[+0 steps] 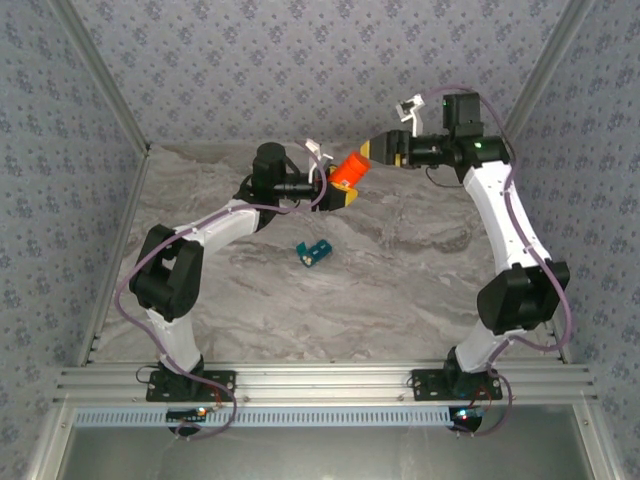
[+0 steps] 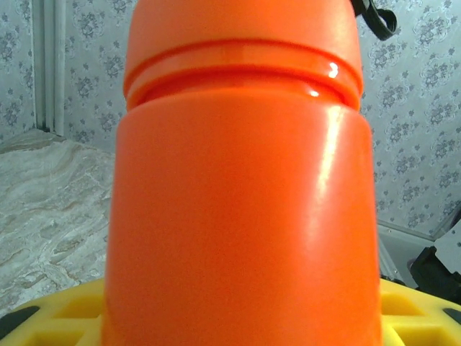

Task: Sort the pills into containers

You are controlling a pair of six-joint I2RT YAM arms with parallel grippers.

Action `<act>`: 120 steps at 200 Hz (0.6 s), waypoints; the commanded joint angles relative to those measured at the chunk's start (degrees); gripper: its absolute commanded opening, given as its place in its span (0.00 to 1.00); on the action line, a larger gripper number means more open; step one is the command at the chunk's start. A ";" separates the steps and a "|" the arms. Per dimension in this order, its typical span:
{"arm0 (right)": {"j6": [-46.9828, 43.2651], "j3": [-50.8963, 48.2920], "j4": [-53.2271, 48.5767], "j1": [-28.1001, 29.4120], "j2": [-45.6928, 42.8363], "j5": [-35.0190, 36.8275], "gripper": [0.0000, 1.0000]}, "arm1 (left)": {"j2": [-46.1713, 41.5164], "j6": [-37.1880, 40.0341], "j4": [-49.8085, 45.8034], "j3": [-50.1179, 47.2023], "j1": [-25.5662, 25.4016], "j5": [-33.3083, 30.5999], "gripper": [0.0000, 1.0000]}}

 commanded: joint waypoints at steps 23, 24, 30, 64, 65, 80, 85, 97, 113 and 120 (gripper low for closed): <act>-4.45 2.72 -5.21 1.91 1.80 -1.29 0.80 | -1.68 -0.15 0.49 2.20 -0.14 2.10 0.00; -4.43 2.71 -5.21 1.91 1.79 -1.30 0.80 | -1.64 -0.15 0.48 2.24 -0.15 2.12 0.00; -4.41 2.79 -5.16 2.04 1.92 -1.23 0.79 | -1.69 -0.15 0.40 2.25 -0.10 2.14 0.00; -3.97 2.60 -4.85 2.34 2.45 -1.12 0.71 | -1.59 -0.15 0.26 2.20 -0.20 2.13 0.00; -3.97 2.56 -4.85 2.34 2.42 -1.12 0.70 | -1.60 -0.15 0.28 2.24 -0.18 2.14 0.00; -3.71 2.40 -4.51 2.38 2.58 -1.13 0.65 | -1.60 -0.24 0.35 2.25 -0.22 2.09 0.00; -3.62 2.33 -4.51 2.35 2.61 -1.12 0.63 | -1.60 -0.24 0.31 2.23 -0.24 2.10 0.00; -3.40 2.09 -4.41 2.43 2.63 -1.21 0.56 | -1.52 -0.20 0.22 2.23 -0.22 2.14 0.00; -2.15 1.25 -3.52 2.43 2.33 -1.13 0.50 | -1.52 -0.16 0.24 2.23 -0.21 1.98 0.00; -1.27 0.55 -2.80 2.41 2.12 -0.69 0.49 | -1.52 -0.15 0.22 2.26 -0.23 1.79 0.00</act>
